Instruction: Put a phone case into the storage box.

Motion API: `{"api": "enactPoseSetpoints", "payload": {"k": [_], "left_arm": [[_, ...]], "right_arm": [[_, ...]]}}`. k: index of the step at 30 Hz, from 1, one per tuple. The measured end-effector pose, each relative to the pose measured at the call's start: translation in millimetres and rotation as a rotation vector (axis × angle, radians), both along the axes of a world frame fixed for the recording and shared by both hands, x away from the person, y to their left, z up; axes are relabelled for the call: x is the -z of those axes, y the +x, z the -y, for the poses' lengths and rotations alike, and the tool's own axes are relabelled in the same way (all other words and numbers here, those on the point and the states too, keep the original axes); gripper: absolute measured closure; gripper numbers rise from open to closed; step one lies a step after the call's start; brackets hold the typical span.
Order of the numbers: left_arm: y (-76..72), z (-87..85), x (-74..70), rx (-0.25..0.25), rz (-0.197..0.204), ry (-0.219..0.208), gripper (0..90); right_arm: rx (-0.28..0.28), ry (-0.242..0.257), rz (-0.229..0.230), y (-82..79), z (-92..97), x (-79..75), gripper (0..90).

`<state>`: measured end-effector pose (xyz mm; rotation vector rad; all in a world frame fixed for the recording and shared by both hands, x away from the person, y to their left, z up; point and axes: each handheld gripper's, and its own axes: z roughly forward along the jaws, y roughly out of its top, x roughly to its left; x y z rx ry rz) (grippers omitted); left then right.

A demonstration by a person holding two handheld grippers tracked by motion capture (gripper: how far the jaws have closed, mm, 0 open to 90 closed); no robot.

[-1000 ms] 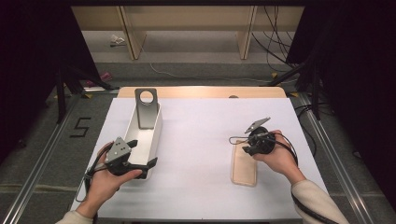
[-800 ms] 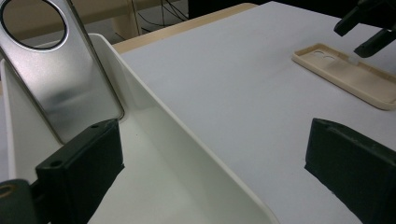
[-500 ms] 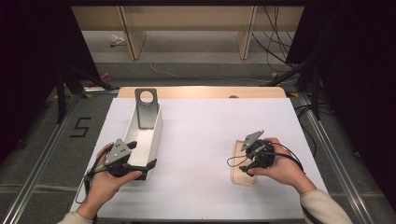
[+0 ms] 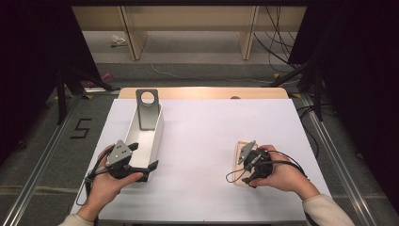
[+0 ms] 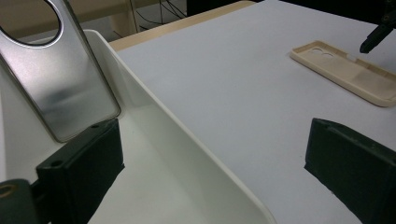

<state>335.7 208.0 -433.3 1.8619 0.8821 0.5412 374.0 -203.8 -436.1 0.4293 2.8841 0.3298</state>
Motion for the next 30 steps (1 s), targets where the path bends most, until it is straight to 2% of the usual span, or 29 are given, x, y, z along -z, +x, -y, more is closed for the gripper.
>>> {"api": "enactPoseSetpoints", "payload": {"k": [8, 22, 25, 28, 30], "left_arm": [[0.2, -0.4, 0.1, 0.001, 0.002, 0.001, 3.7], [1.1, -0.6, 1.4, 0.004, 0.008, 0.005, 3.7], [1.3, -0.9, 1.3, 0.004, 0.025, 0.005, 3.7], [1.4, -1.0, 0.0, -0.003, 0.069, 0.003, 4.6], [1.7, -0.7, -0.7, -0.006, 0.083, 0.001, 4.9]], "right_arm": [[-0.061, -0.080, -0.023, -7.0, -9.2, 10.0, 28.4], [-0.098, -0.135, -0.016, -10.8, -14.5, 15.0, 41.1], [-0.104, -0.144, -0.015, -11.6, -15.6, 16.8, 43.0], [-0.099, -0.149, -0.021, -12.4, -16.5, 16.8, 44.3], [-0.101, -0.150, -0.023, -12.6, -16.8, 17.0, 45.6]]}}
